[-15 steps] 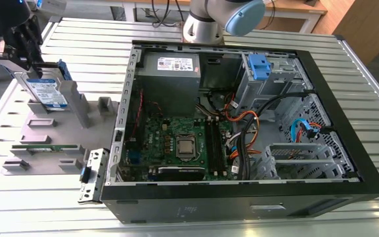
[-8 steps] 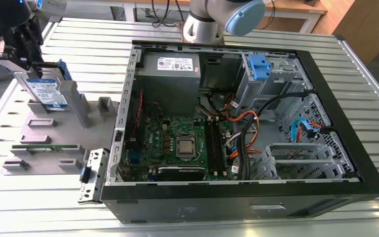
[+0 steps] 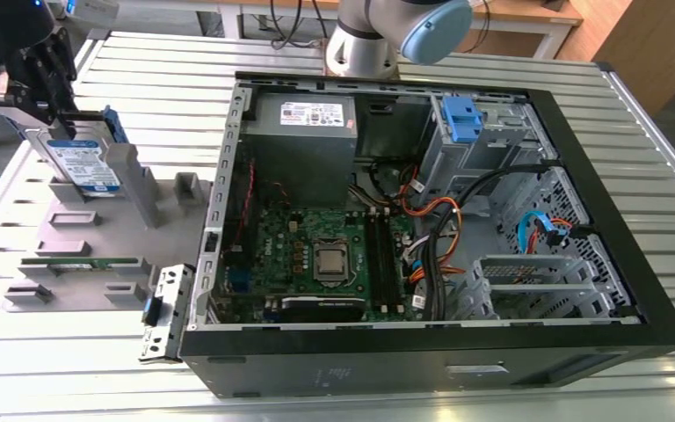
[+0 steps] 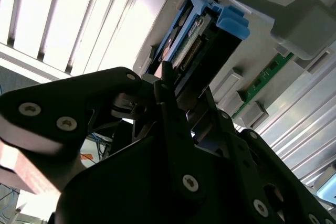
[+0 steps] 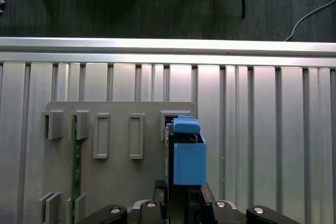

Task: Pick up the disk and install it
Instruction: 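Pick up the disk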

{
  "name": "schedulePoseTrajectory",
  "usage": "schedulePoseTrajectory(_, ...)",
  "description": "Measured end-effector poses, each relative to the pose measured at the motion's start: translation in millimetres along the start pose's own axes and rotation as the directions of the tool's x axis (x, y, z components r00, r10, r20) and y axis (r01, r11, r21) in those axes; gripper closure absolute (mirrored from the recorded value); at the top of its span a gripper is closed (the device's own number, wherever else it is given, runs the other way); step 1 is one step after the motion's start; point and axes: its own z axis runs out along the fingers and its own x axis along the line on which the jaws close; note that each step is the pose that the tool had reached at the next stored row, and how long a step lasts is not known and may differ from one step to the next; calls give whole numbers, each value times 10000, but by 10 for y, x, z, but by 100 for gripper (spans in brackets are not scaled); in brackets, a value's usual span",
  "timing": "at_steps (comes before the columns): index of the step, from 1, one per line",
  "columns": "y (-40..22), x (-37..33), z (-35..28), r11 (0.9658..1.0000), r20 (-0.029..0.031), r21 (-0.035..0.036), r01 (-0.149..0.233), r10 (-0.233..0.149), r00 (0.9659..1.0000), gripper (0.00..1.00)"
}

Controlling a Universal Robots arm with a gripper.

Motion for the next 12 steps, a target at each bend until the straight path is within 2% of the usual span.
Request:
schedulePoseTrajectory(6, 0, 0, -2, 10000, 1, 2, 0, 0, 10000, 65)
schedulePoseTrajectory(12, 2, -1, -59, 10000, 0, 1, 0, 0, 10000, 65)
